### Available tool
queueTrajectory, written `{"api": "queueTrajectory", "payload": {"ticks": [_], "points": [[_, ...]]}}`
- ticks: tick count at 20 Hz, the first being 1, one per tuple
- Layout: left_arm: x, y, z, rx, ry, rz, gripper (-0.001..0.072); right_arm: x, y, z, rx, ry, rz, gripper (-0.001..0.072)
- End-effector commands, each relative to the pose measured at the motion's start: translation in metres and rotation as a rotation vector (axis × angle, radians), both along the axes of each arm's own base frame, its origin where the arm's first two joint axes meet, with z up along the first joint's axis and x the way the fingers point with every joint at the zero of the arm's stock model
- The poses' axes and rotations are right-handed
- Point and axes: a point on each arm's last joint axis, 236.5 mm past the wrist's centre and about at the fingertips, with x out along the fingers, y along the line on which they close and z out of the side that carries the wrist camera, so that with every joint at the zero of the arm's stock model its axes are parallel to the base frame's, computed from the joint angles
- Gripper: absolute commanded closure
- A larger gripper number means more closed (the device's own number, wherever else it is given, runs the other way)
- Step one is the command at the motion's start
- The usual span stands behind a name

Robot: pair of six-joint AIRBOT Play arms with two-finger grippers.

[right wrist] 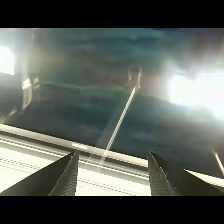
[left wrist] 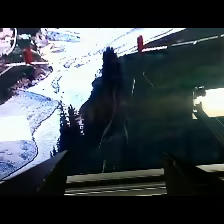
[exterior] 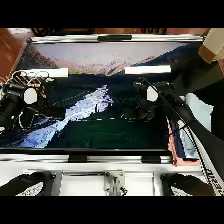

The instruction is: Fold the shirts.

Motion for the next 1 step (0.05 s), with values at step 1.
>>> {"api": "queueTrajectory", "payload": {"ticks": [1], "points": [[0.0000, -0.0003, -0.0004, -0.001, 0.001, 0.000, 0.0003, -0.0005, 0.0003, -0.0002, 0.000, 0.002, 0.001, 0.0157]]}}
